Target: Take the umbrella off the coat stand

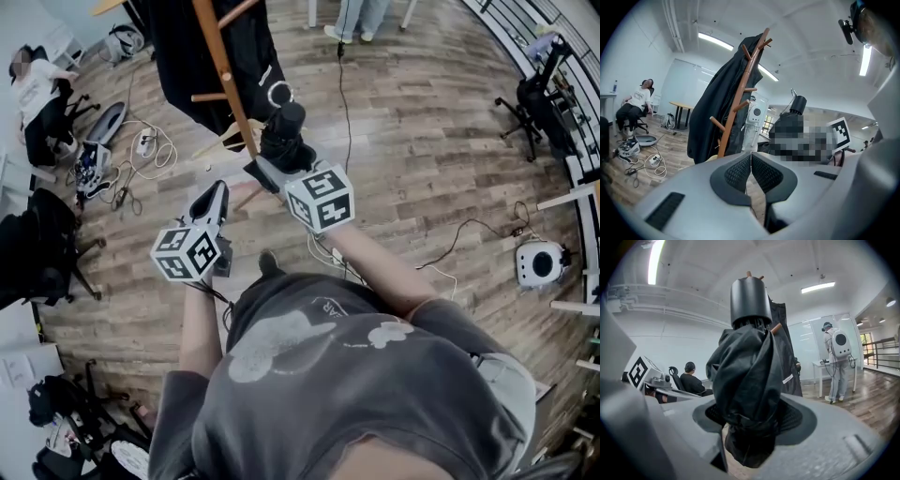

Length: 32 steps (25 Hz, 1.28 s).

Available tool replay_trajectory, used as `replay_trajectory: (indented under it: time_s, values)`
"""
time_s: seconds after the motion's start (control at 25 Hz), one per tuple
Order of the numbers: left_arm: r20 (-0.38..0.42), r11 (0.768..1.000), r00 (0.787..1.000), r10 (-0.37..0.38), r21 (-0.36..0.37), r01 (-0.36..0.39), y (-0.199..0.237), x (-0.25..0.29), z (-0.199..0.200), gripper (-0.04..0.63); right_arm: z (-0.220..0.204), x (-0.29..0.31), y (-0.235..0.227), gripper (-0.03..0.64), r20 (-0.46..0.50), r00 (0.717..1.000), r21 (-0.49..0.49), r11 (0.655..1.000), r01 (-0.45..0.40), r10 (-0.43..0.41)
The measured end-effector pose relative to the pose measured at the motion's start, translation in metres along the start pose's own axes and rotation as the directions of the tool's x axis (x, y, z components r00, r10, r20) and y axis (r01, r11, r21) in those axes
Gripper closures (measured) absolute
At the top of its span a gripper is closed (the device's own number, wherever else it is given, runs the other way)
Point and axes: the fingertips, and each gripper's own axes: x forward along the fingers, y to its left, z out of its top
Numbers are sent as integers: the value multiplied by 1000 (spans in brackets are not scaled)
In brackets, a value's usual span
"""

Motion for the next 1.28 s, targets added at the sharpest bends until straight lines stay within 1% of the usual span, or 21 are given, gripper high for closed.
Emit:
replay_trajectory:
  time_s: [0.12,0.32,0.64,0.72,0.88,1.04,1.16,1.28]
  values:
    - [10,1000,1000,11,-7,-11,-18,-10,-9,583,-1,-21,2,345,10,1000,-7,1000,-11,11]
    - [12,1000,1000,29,-10,-29,-46,-23,-22,583,-7,-51,2,345,23,999,27,999,-34,34]
    - [4,999,999,41,12,-41,-67,-38,-25,583,-9,-70,-1,345,52,997,46,997,-67,64]
    - [3,999,999,43,15,-43,-68,-39,-27,583,-12,-72,-1,345,57,996,44,996,-78,76]
    - [8,999,999,48,13,-48,-60,-41,-30,583,-15,-69,5,345,48,994,11,995,-104,103]
    - [18,999,999,46,1,-46,-48,-46,-35,583,-20,-61,18,345,24,991,40,990,-136,135]
    - [23,999,999,43,-11,-42,-43,-62,-43,583,-27,-59,32,345,8,991,38,990,-133,133]
    - [26,999,999,45,-29,-44,-35,-87,-50,583,-31,-62,52,345,-5,994,30,993,-112,113]
